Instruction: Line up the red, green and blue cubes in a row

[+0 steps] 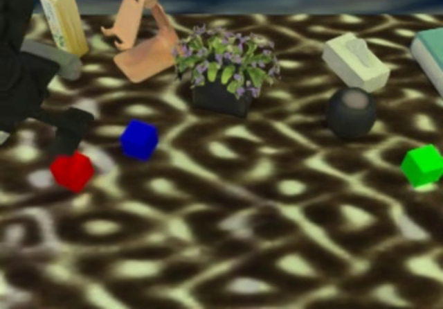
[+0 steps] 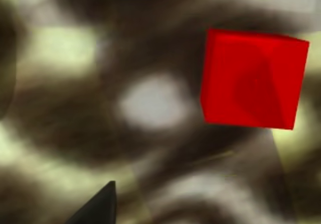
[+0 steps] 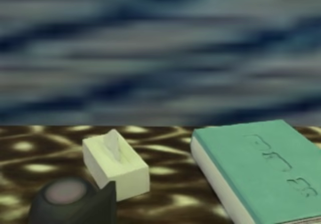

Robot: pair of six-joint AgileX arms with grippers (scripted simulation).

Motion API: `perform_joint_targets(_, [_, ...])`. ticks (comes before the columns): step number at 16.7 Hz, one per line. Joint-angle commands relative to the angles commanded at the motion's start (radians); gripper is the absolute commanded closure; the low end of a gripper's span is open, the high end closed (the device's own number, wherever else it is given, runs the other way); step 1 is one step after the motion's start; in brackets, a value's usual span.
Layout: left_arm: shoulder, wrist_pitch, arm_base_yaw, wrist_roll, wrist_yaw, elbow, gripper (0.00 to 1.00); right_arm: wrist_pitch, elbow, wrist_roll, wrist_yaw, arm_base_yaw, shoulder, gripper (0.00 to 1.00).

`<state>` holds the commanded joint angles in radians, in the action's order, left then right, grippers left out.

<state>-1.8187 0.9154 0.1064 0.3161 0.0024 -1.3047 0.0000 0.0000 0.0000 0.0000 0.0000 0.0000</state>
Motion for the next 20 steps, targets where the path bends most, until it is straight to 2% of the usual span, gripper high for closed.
perform_joint_targets(5, [-0.206,0.095,0.012,0.037,0.0,-0.167,0.0,0.0,0.0,0.0,0.0,0.0,0.0,0.0])
perform_joint_targets(12, [-0.22,0.097,0.008,0.039,-0.001,-0.176,0.0,0.0,0.0,0.0,0.0,0.0,0.0,0.0])
perform_joint_targets(15, [-0.257,0.025,0.011,0.042,0.0,-0.137,0.0,0.0,0.0,0.0,0.0,0.0,0.0,0.0])
perform_joint_targets(20, [-0.359,-0.183,0.011,0.043,0.0,-0.041,0.0,0.0,0.0,0.0,0.0,0.0,0.0,0.0])
